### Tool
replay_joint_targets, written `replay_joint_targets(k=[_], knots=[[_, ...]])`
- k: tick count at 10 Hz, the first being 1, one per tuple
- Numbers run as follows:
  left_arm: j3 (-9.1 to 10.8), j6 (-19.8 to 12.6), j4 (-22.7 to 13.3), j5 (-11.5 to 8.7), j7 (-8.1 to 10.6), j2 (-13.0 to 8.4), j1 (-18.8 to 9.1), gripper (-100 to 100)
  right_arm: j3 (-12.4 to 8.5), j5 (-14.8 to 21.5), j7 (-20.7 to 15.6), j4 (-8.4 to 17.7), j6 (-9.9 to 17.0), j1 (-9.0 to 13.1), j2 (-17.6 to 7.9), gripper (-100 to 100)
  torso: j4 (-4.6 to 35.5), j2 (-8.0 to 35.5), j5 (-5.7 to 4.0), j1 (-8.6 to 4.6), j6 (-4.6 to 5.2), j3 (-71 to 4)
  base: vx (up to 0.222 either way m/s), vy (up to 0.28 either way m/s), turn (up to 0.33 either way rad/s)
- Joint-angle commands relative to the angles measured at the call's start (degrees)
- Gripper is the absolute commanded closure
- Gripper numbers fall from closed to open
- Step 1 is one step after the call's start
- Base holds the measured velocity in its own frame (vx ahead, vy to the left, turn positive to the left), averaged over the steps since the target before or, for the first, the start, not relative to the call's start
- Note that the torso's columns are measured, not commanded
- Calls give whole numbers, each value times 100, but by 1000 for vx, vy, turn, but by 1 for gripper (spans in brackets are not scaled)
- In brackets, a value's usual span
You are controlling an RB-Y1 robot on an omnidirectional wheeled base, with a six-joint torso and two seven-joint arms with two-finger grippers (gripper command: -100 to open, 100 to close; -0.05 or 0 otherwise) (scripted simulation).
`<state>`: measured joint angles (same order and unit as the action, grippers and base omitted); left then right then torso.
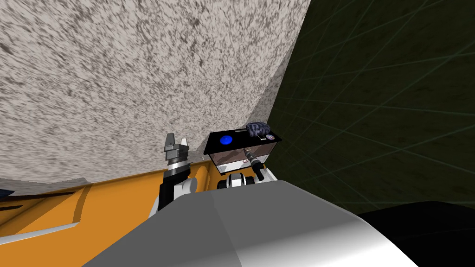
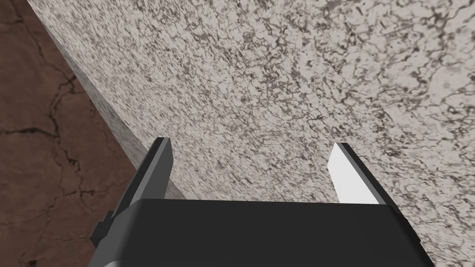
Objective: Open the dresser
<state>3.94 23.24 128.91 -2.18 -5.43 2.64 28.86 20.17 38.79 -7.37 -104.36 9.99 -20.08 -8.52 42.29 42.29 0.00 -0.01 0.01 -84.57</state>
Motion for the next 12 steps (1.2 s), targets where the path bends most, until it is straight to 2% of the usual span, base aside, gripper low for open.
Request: replay_joint_targets(k=[1,2,3,4,5,6,7,8,9,10,11,12], knots=[[0,0,0,0,0,0,0,0,197,431,5,270,407,112,-60,-100,-1,-1,0,1,-1,0,4,6,31],[0,0,0,0,0,0,0,0,197,431,5,270,443,112,-60,-100,0,-1,0,0,0,-1,0,0,0],[0,0,0,0,0,0,0,0,361,675,-1,543,688,224,-77,-100,0,0,0,0,0,0,3,5,57],[0,0,0,0,0,0,0,0,361,787,-1,558,763,224,-77,-100,-1,-1,-1,1,-2,0,3,4,39],[0,0,0,0,0,0,0,0,525,985,-6,790,938,339,-95,-100,0,-1,0,2,-1,0,4,7,49],[0,0,0,0,0,0,0,0,525,1144,-6,857,1073,339,-95,-100,-1,-2,0,3,-2,-1,5,8,37],[0,0,0,0,0,0,0,0,690,1324,-11,1041,1238,457,-112,-100,-1,-1,0,1,0,-1,5,6,62],[0,0,0,0,0,0,0,0,690,1502,-11,1167,1375,457,-112,-100,-1,-2,0,1,-2,-1,6,5,33],[0,0,0,0,0,0,0,0,690,1502,-11,1167,1414,457,-112,-100,-1,-1,0,0,0,-1,0,0,0],[0,0,0,0,0,0,0,0,855,1723,-16,1388,1690,577,-130,-100,0,1,0,0,0,0,4,6,43],[0,0,0,0,0,0,0,0,855,1860,-16,1488,1742,577,-130,-100,0,0,0,2,-2,0,4,5,47],[0,0,0,0,0,0,0,0,1021,2093,-19,1674,1944,698,-148,-100,0,-1,0,2,-1,0,4,6,69]])
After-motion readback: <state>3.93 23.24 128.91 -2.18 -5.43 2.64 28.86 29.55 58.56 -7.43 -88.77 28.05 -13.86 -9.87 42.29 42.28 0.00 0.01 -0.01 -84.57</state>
